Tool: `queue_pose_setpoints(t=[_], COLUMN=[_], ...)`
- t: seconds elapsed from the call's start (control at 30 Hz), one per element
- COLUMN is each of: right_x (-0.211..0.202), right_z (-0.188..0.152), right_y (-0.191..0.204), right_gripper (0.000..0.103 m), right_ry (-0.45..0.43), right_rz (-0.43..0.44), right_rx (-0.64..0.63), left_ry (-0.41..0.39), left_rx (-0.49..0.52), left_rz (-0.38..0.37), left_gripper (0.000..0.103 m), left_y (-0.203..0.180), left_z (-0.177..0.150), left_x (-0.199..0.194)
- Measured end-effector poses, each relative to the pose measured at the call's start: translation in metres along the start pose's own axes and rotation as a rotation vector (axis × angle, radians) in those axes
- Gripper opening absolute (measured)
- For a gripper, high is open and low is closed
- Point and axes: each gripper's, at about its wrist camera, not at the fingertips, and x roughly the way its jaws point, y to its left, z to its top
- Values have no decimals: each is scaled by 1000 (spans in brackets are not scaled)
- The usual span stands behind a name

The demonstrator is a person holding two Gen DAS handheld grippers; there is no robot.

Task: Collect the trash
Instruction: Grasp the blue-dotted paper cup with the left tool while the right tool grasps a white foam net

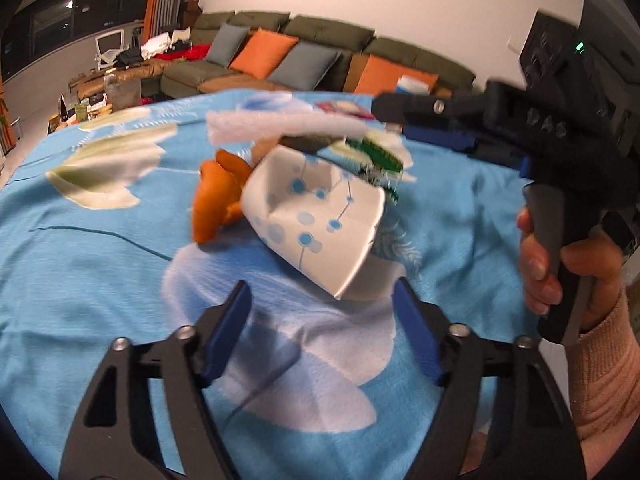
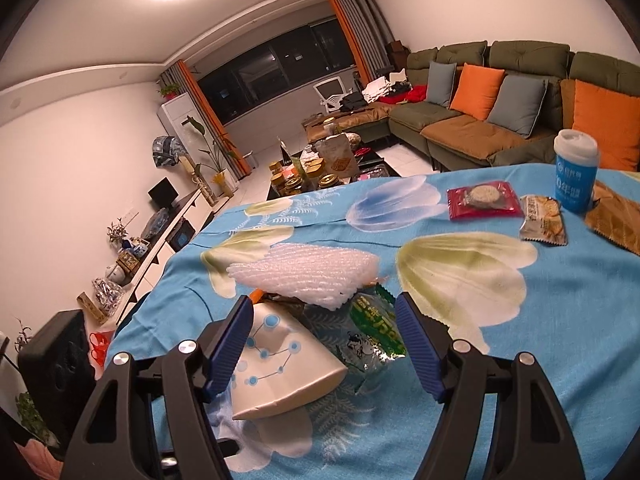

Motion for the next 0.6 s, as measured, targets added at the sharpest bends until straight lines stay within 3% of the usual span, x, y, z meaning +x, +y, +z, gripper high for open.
queue_pose_setpoints(t=[0.13, 0.4, 0.6], right_x=[5, 24, 36], right_z=[3, 12, 14], right_y=[1, -8, -11], right_gripper=[69, 60, 58], right_ry=[12, 65, 91], right_rz=[21, 76, 112], right_rx=[2, 58, 93], left_ry=[21, 20, 3], left_rx=[-23, -63, -97], left_rz=[19, 17, 3], left_gripper=[56, 21, 12], left_y=[1, 14, 29], left_z=[6, 7, -2], left_x=[8, 6, -4])
